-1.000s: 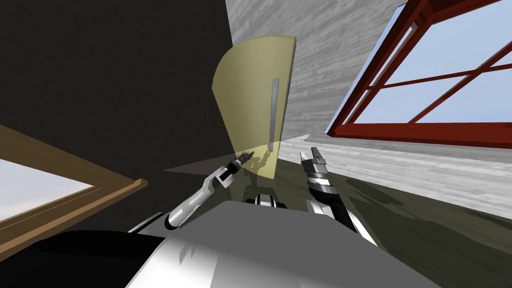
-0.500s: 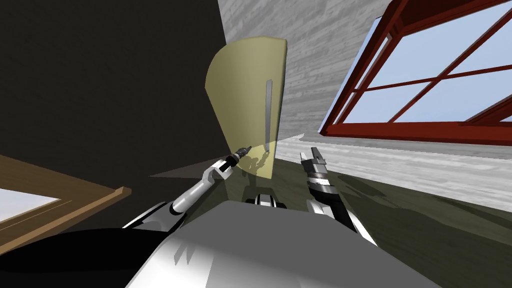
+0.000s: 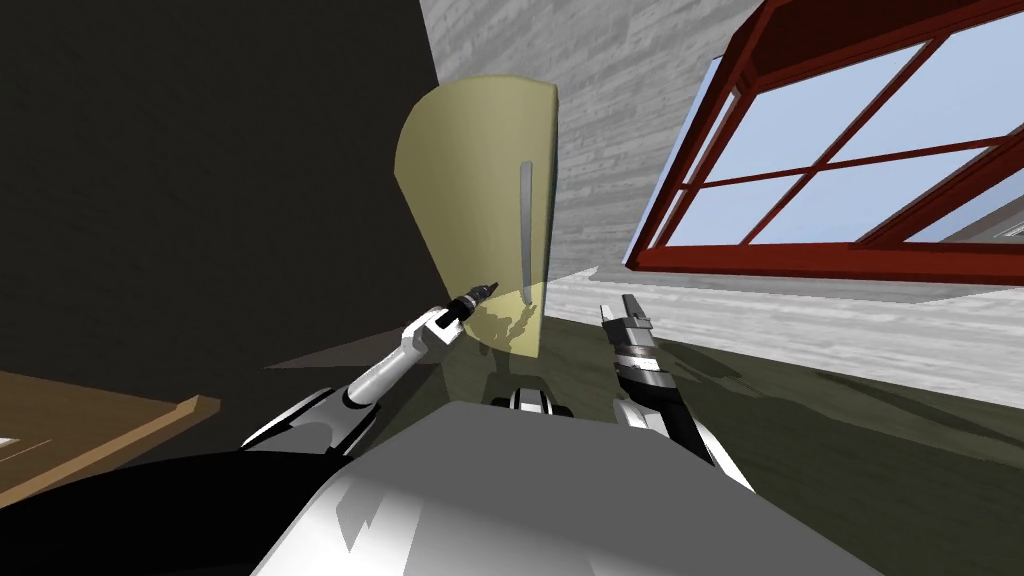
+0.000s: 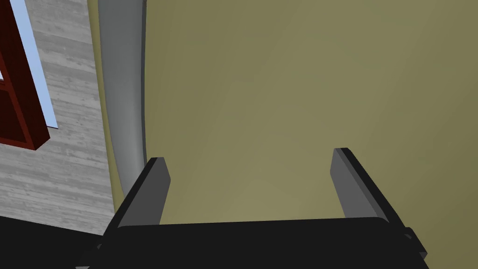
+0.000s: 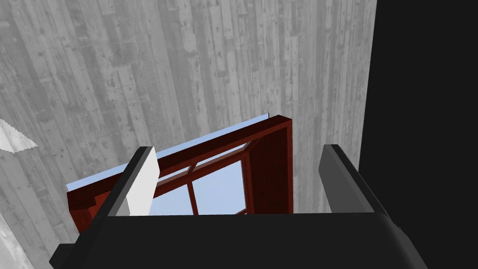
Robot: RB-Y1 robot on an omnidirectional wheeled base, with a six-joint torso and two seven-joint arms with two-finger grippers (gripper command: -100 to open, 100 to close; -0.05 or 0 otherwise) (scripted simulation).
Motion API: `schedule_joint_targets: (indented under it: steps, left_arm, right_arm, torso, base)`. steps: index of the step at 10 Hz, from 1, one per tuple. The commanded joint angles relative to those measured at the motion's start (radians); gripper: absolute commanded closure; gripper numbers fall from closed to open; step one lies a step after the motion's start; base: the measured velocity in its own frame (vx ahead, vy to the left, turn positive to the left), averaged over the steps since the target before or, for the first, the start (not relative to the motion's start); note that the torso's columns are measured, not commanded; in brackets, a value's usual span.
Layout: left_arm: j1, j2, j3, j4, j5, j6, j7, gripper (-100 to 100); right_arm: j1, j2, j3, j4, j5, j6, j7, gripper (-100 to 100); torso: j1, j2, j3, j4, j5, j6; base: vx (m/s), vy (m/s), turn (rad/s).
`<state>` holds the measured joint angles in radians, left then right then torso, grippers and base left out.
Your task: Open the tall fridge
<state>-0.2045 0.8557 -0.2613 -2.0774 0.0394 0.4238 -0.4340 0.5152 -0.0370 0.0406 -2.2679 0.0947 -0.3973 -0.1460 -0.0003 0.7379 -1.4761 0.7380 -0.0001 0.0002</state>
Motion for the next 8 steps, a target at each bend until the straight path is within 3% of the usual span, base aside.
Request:
schedule_joint_targets:
  steps: [1, 4, 5, 7, 8]
  left_arm:
    - [-0.060, 0.023, 0.032, 0.002, 0.037, 0.074, -0.031, -100]
    - [-0.102, 0.040, 0.055, 0.007, 0.064, 0.147, -0.051, -100]
    - [-0.133, 0.057, 0.078, 0.014, 0.092, 0.173, -0.071, -100]
    - [-0.145, 0.057, 0.078, 0.014, 0.092, 0.203, -0.071, -100]
    - [-0.189, 0.074, 0.102, 0.022, 0.121, 0.240, -0.091, -100]
  right_arm:
    - [0.000, 0.000, 0.000, 0.000, 0.000, 0.000, 0.000, 0]
    - [0.000, 0.000, 0.000, 0.000, 0.000, 0.000, 0.000, 0]
    - [0.000, 0.000, 0.000, 0.000, 0.000, 0.000, 0.000, 0]
    - [0.000, 0.000, 0.000, 0.000, 0.000, 0.000, 0.000, 0]
    - [0.000, 0.000, 0.000, 0.000, 0.000, 0.000, 0.000, 0]
  torso:
    - [0.001, 0.000, 0.000, 0.000, 0.000, -0.001]
    - [0.000, 0.000, 0.000, 0.000, 0.000, 0.000]
    - [0.000, 0.000, 0.000, 0.000, 0.000, -0.001]
    - [0.000, 0.000, 0.000, 0.000, 0.000, -0.001]
    - [0.002, 0.001, 0.000, 0.000, 0.001, -0.001]
  base:
    - [0.024, -0.035, -0.141]
    - [0.014, -0.032, -0.091]
    - [0.019, -0.038, -0.145]
    - [0.015, -0.021, -0.043]
    - [0.015, -0.023, -0.133]
